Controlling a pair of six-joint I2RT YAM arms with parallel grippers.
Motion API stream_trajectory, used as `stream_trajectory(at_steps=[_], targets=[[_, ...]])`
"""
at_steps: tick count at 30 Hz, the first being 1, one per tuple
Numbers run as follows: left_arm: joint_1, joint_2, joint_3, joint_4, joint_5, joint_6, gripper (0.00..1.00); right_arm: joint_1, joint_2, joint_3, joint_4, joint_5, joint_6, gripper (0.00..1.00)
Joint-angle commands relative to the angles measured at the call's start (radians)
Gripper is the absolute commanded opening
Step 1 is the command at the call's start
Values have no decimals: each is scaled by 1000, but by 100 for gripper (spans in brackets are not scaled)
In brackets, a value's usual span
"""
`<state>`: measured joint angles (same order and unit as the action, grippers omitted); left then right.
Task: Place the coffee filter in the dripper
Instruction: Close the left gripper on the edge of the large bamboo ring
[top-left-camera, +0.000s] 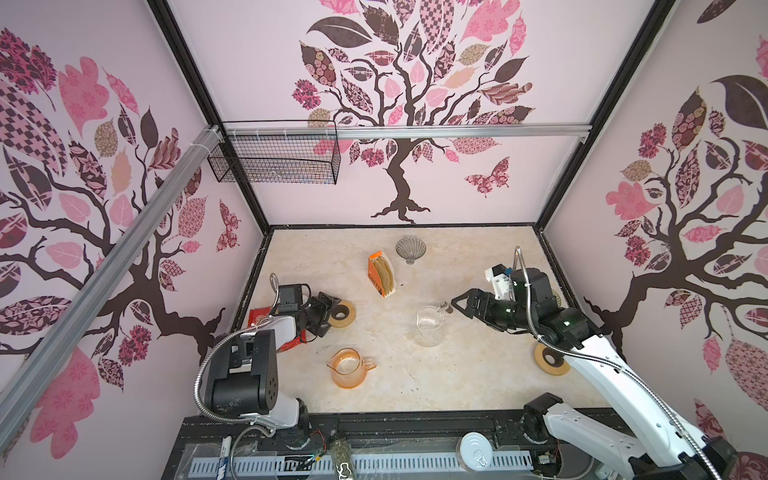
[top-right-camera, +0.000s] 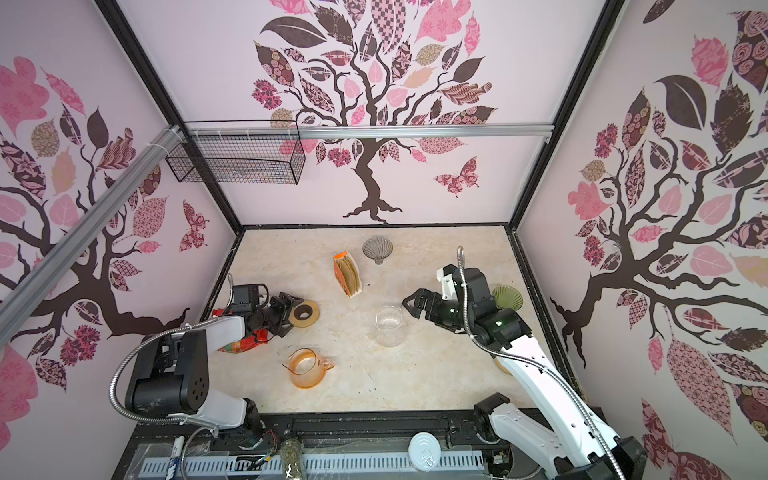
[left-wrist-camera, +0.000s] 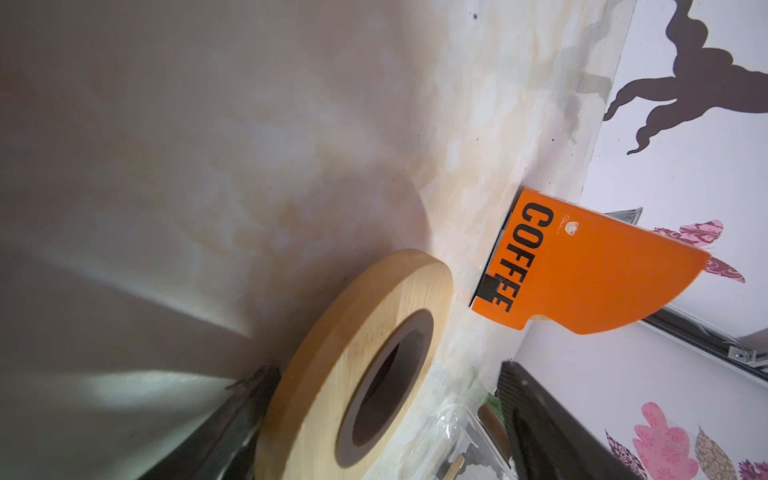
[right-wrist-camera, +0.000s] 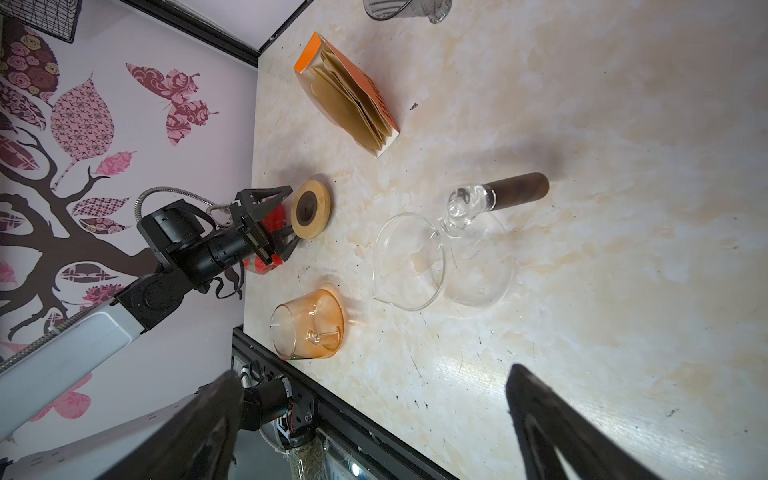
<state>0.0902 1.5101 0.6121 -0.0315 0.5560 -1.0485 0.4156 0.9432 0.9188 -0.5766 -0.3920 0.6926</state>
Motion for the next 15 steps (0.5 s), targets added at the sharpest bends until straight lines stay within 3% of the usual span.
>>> stream_trajectory(at_steps=[1,15], targets=[[2,9,8,21,19,-23,81,-1,2,-15,24,-17,1,100],[2,39,20,12,19,-45,56,-2,20,-29,45,-43,11,100]])
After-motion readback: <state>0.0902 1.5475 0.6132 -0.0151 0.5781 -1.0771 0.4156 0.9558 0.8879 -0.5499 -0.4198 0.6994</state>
